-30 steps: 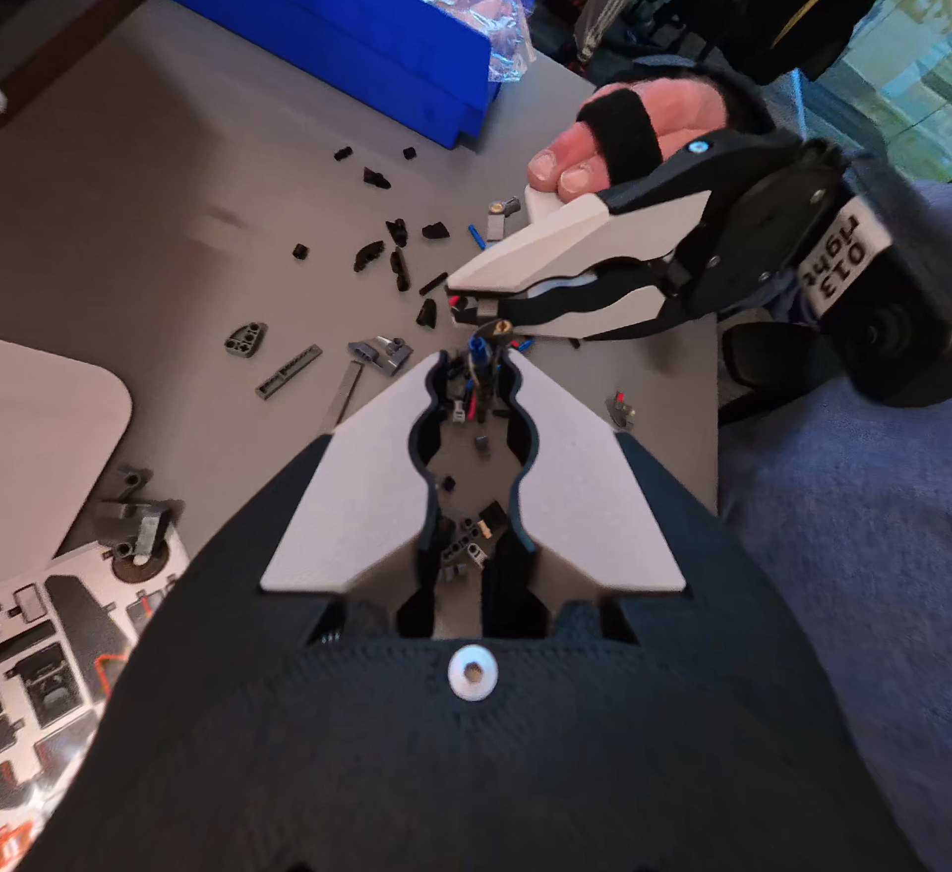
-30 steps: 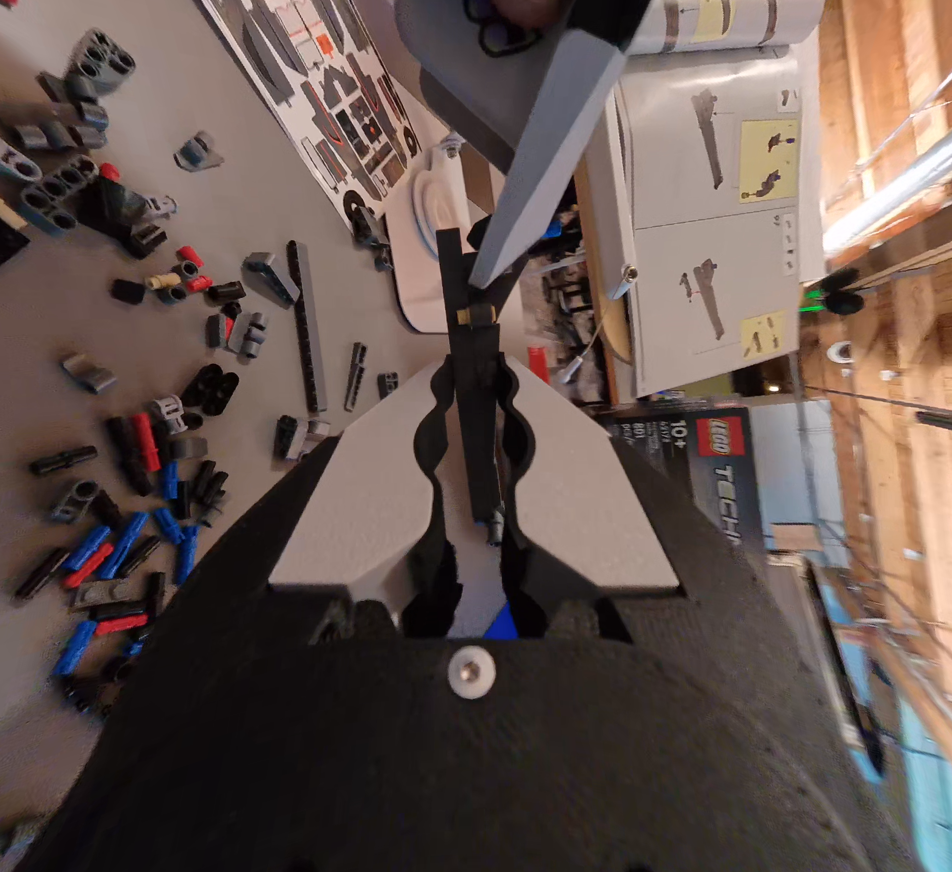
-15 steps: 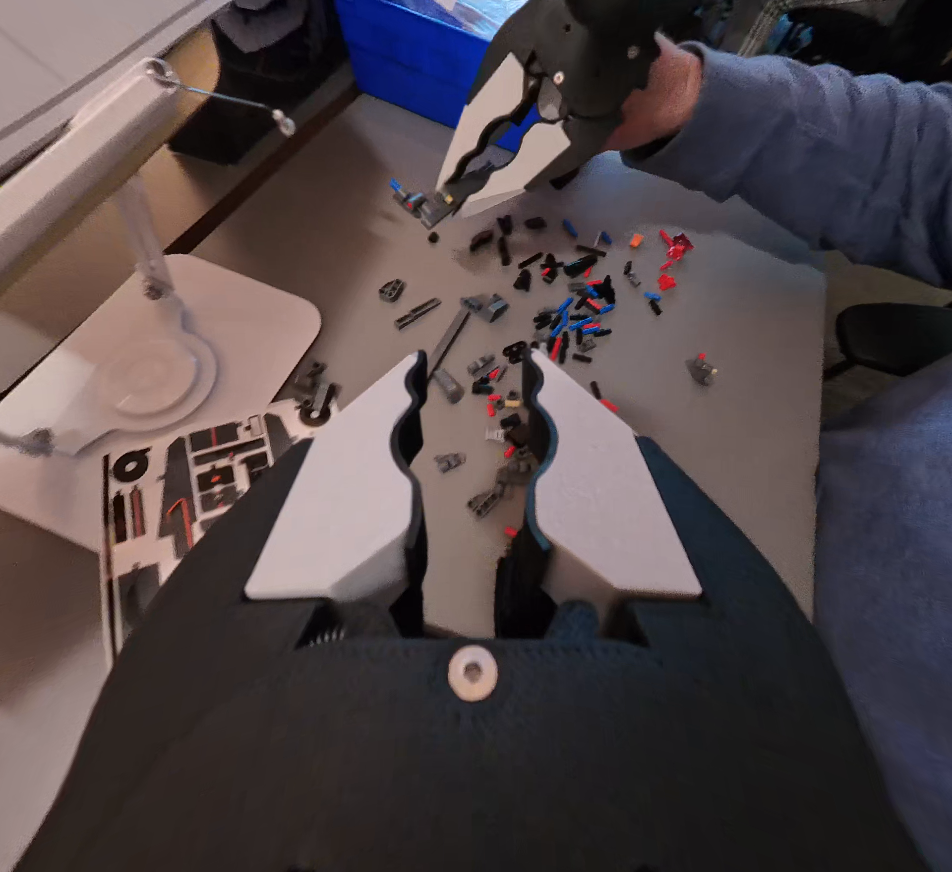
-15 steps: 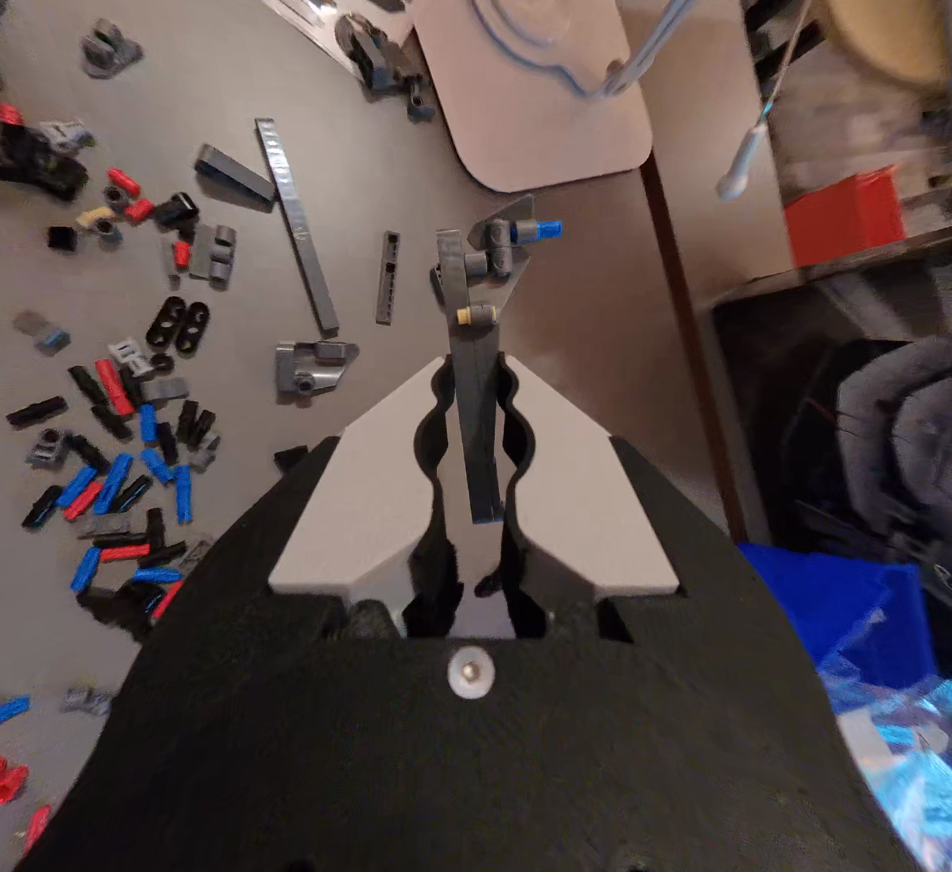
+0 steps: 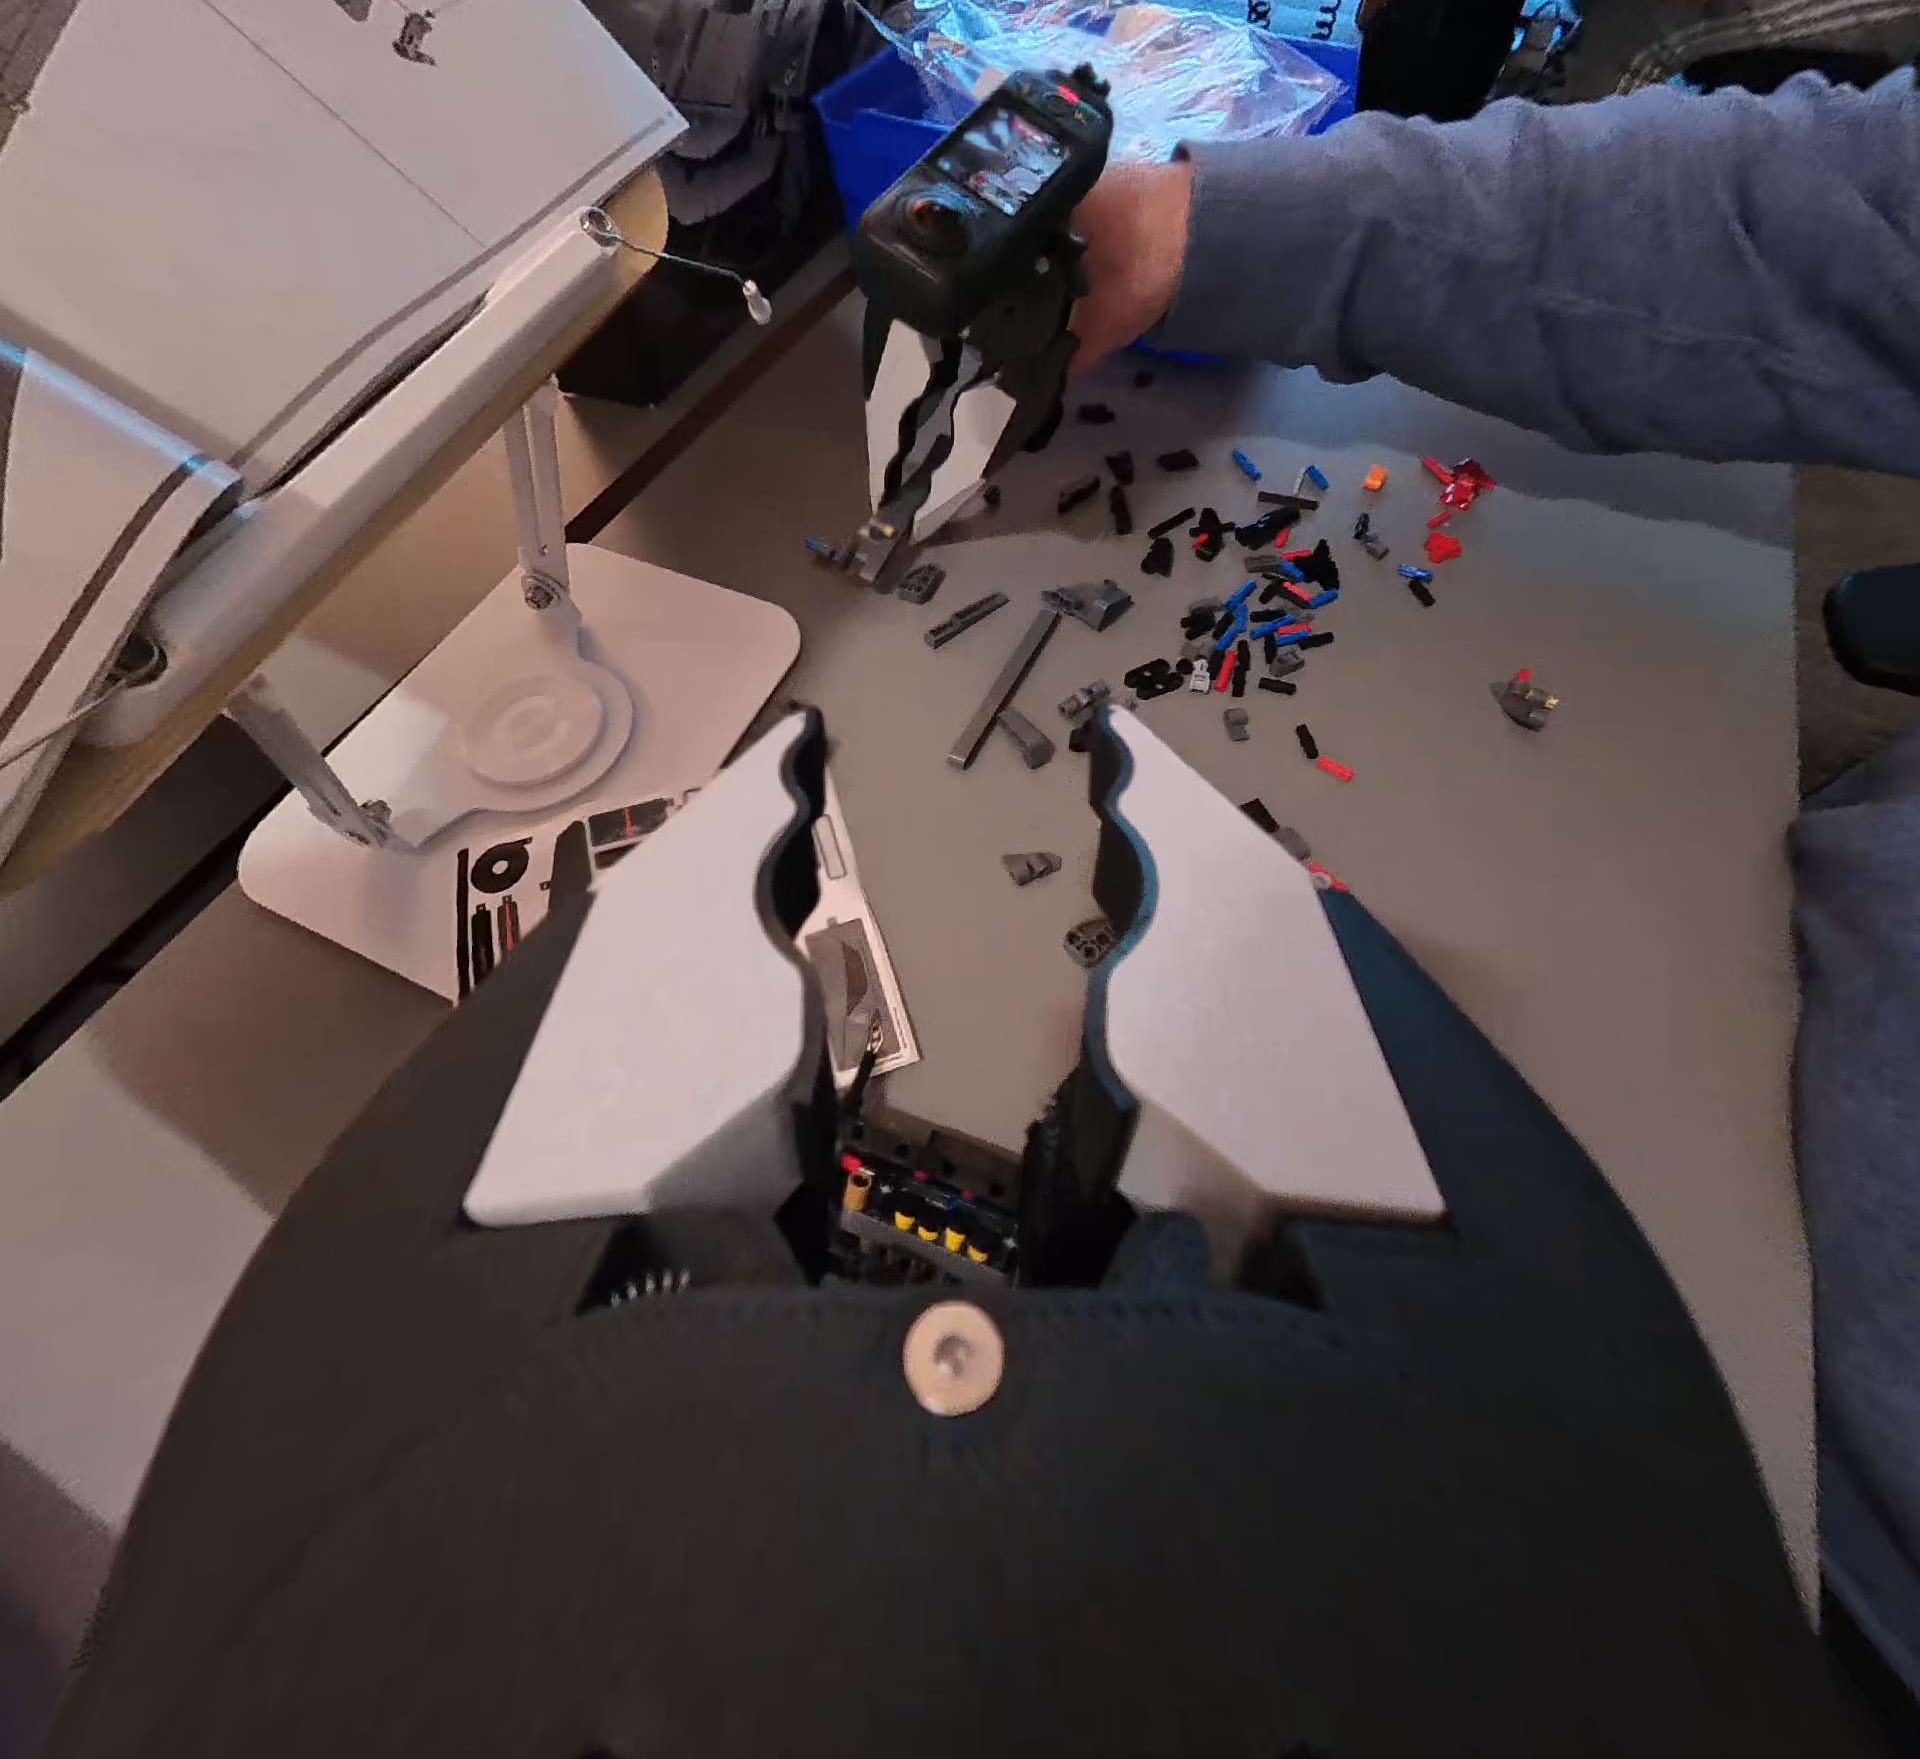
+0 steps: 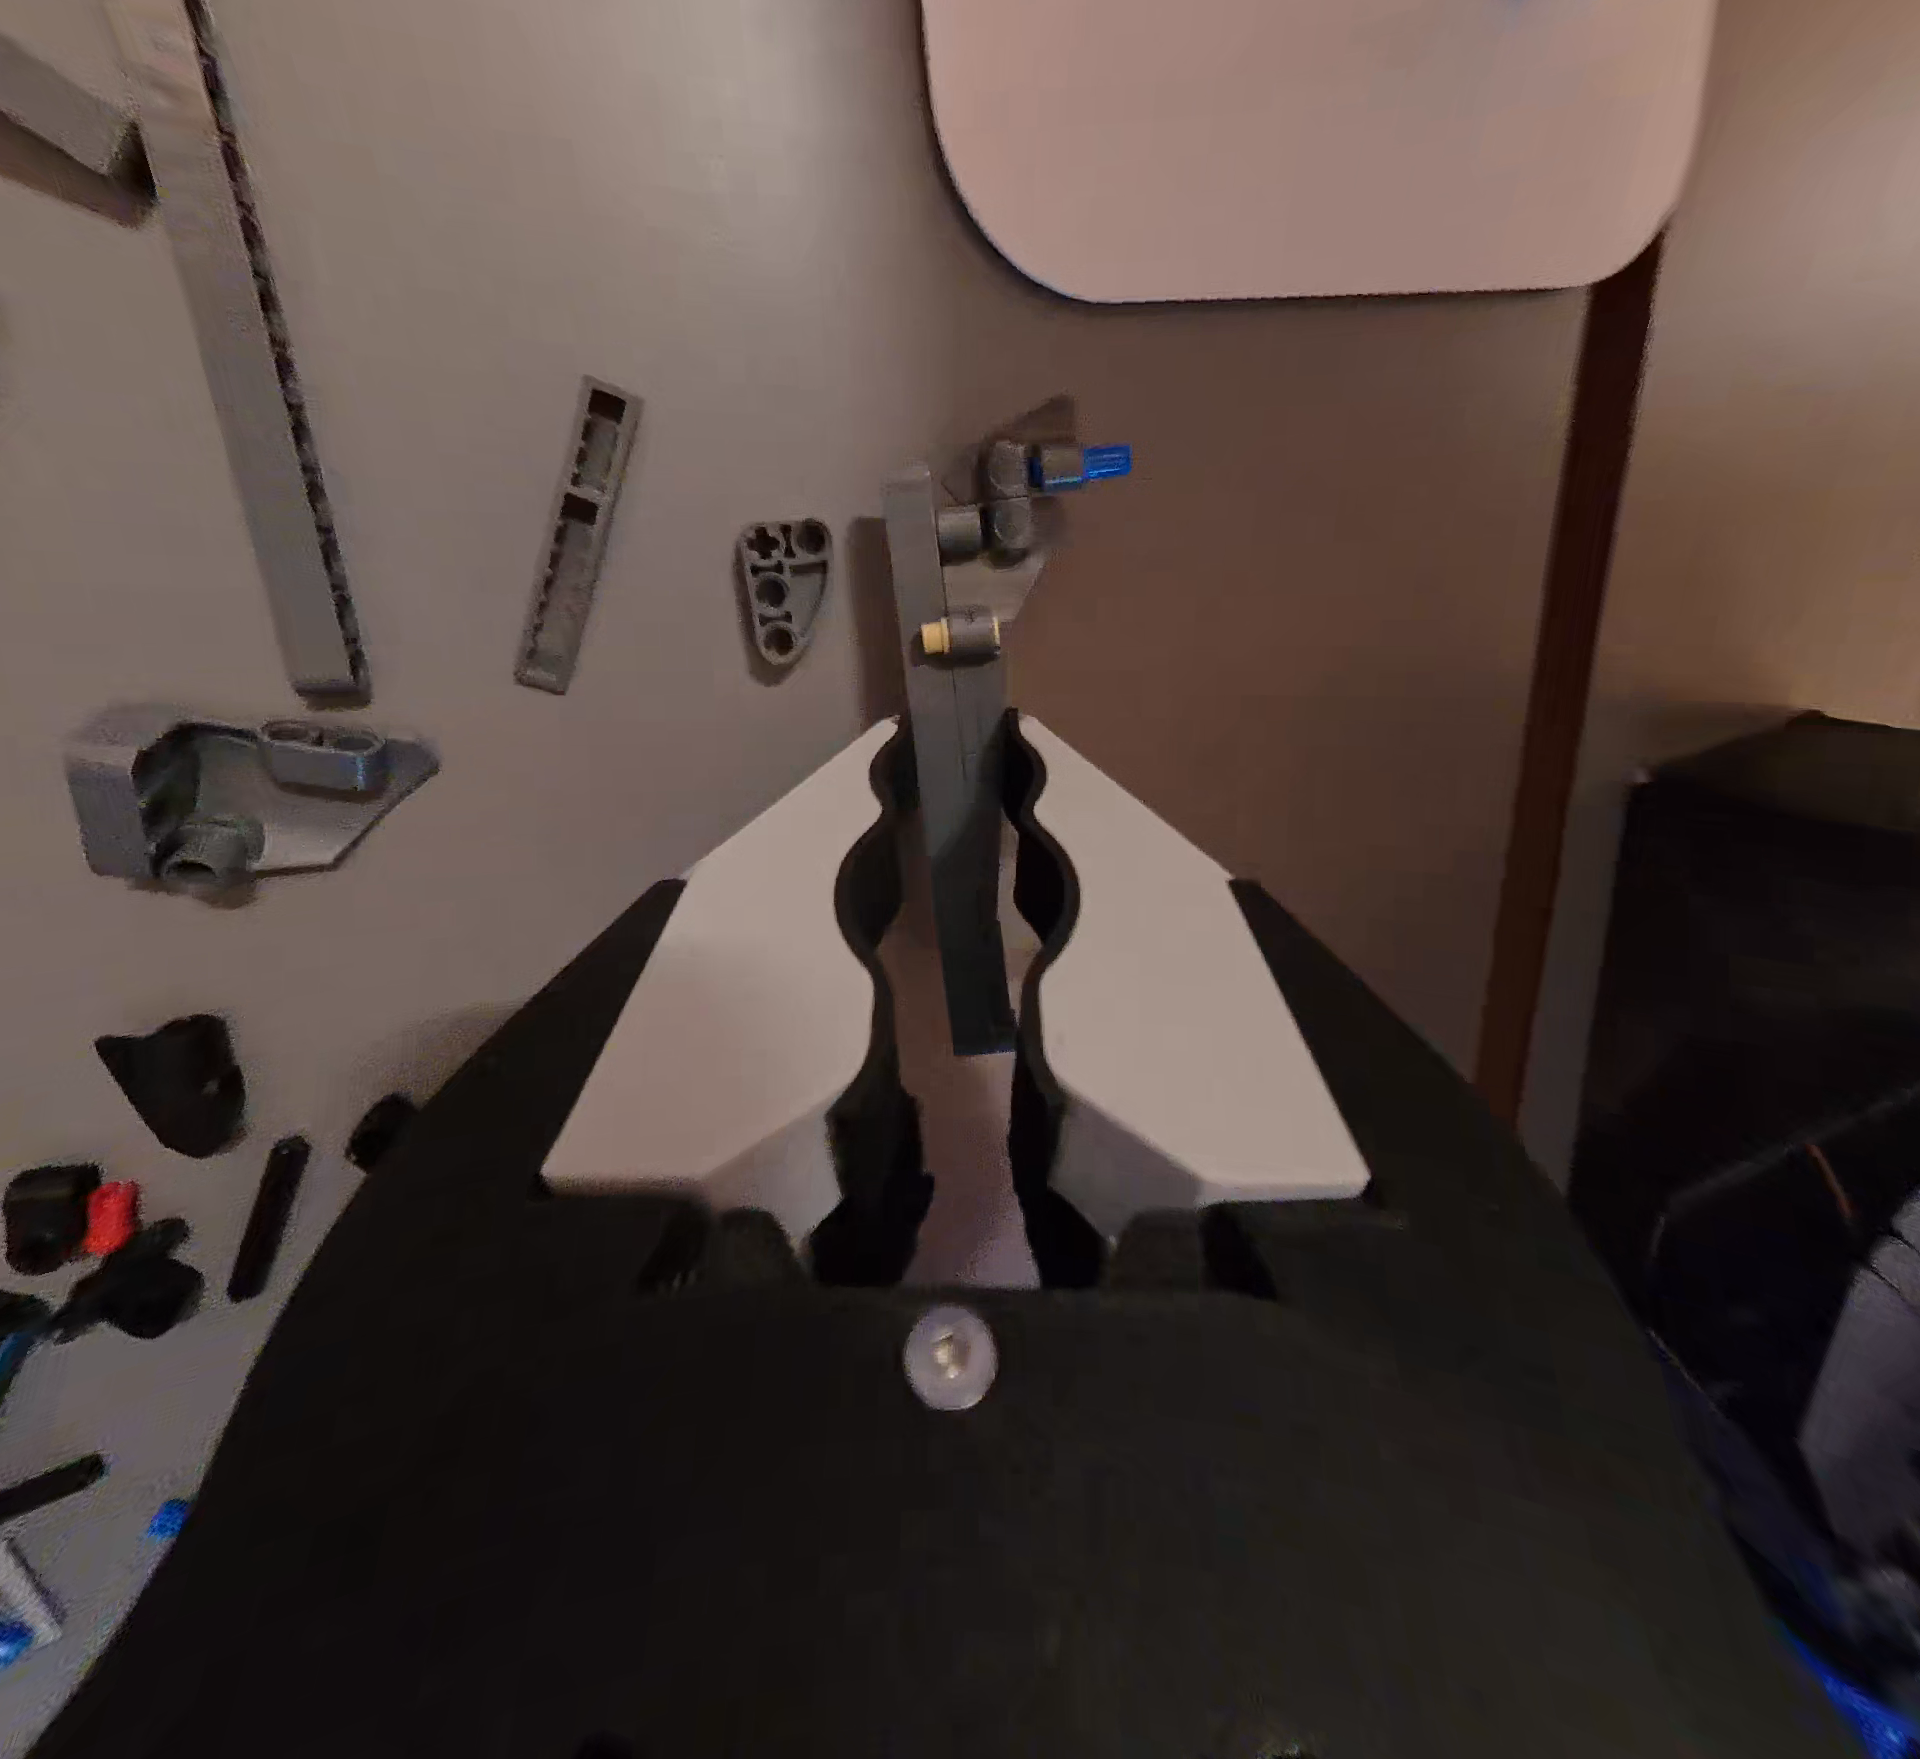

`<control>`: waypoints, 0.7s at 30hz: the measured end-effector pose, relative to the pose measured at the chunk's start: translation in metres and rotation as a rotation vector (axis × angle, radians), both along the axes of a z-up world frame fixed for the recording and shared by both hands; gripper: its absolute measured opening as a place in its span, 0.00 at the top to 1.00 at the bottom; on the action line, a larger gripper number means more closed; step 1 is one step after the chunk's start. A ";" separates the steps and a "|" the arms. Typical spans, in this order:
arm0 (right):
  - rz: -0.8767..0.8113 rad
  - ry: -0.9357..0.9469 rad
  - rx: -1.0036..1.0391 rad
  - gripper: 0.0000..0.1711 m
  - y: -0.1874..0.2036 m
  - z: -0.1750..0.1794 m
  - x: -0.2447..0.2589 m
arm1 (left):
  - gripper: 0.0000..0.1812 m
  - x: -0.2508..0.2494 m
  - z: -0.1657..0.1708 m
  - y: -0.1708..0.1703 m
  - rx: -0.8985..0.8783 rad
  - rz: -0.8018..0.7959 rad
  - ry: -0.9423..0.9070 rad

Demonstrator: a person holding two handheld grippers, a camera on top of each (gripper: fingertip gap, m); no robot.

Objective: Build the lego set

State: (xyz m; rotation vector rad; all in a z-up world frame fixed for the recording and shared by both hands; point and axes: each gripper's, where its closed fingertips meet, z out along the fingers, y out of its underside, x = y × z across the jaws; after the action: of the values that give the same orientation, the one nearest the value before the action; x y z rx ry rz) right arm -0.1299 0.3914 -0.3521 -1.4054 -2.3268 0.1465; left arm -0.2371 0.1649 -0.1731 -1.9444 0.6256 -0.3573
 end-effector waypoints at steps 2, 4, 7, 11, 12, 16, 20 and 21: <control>0.006 -0.014 -0.061 0.92 -0.005 -0.001 -0.004 | 0.71 -0.001 0.000 0.003 0.007 0.007 0.021; -0.007 -0.040 -0.087 0.92 -0.003 -0.002 -0.004 | 0.71 0.000 0.001 0.004 0.012 -0.001 0.010; -0.011 -0.082 -0.165 0.92 -0.007 -0.003 -0.001 | 0.71 0.001 -0.001 0.006 0.002 -0.007 -0.004; 0.003 -0.098 -0.185 0.86 -0.010 -0.002 0.003 | 0.70 0.002 -0.005 0.008 -0.011 -0.011 -0.020; 0.003 -0.097 -0.176 0.85 -0.010 -0.001 0.004 | 0.70 0.002 -0.005 0.008 -0.012 -0.009 -0.021; -0.009 -0.028 -0.143 0.82 -0.011 0.021 0.009 | 0.69 0.006 -0.005 0.005 -0.012 -0.011 -0.017; 0.013 0.059 -0.079 0.82 -0.025 0.052 0.023 | 0.71 0.011 -0.007 -0.001 -0.008 -0.013 -0.006; 0.019 0.081 -0.065 0.82 -0.030 0.059 0.027 | 0.72 0.012 -0.009 -0.003 -0.008 -0.012 0.000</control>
State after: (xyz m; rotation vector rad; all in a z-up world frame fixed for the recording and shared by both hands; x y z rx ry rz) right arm -0.1028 0.3610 -0.2934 -1.3812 -2.2885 0.2816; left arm -0.2252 0.1621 -0.1819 -1.9497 0.6370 -0.3674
